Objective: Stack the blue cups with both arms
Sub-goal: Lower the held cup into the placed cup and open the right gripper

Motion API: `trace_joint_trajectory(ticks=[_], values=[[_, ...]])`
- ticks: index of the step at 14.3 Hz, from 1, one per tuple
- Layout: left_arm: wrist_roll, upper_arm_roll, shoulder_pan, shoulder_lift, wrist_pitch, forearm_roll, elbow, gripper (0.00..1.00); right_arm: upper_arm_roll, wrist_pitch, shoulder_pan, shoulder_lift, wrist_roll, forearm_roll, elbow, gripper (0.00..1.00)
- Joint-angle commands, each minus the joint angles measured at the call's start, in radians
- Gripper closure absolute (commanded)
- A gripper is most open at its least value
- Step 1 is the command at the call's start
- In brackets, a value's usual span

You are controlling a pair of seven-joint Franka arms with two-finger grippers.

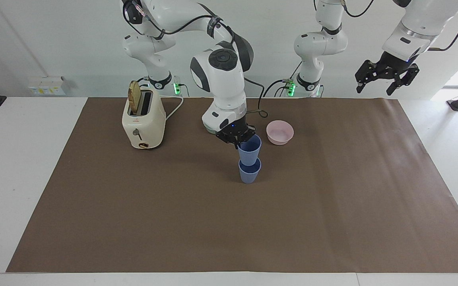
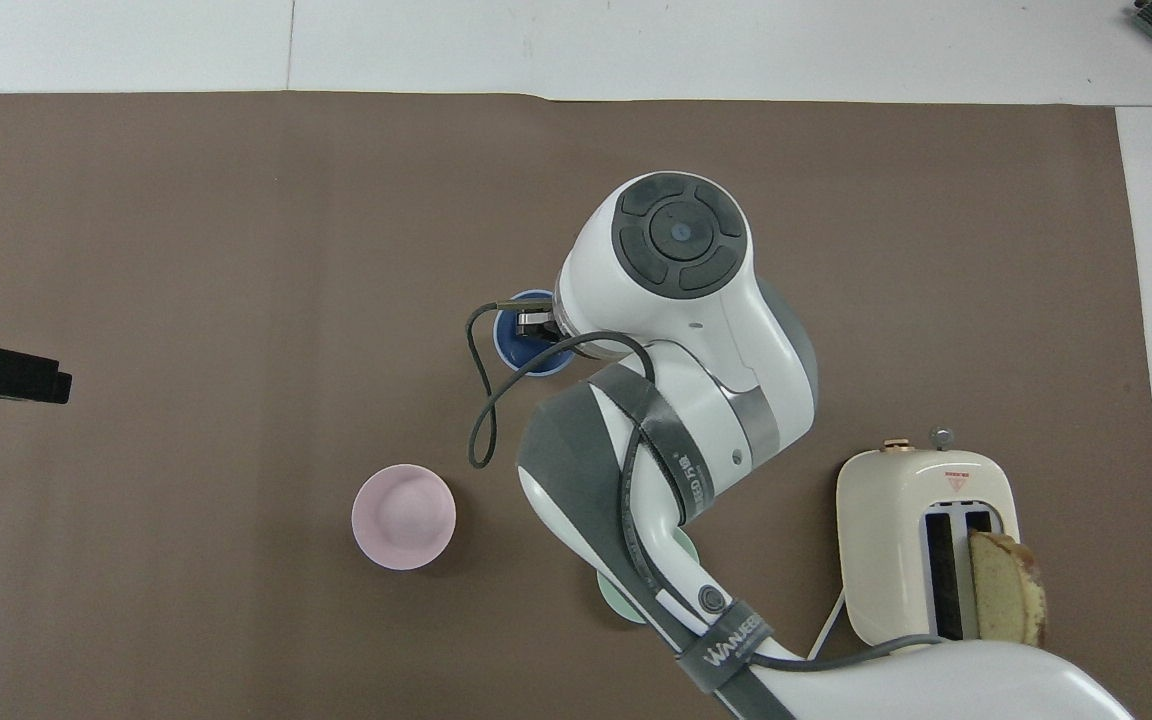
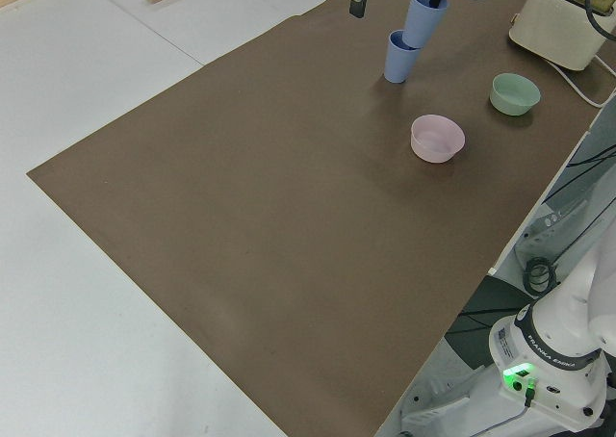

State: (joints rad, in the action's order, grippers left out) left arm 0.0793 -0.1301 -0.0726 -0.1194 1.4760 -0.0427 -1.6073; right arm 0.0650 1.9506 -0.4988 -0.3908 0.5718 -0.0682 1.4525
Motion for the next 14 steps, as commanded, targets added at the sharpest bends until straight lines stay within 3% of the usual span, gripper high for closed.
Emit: trace_joint_trajectory(ticks=[1,14], values=[[0.007,-0.008,-0.016,-0.026,-0.005,-0.011,-0.029,0.0,0.009,0.018,0.009,-0.026,0.008,0.013,-0.018,1.0],[0.008,-0.008,-0.015,-0.04,-0.003,-0.011,-0.049,0.0,0.006,0.022,0.019,-0.033,-0.006,0.025,-0.023,1.0]])
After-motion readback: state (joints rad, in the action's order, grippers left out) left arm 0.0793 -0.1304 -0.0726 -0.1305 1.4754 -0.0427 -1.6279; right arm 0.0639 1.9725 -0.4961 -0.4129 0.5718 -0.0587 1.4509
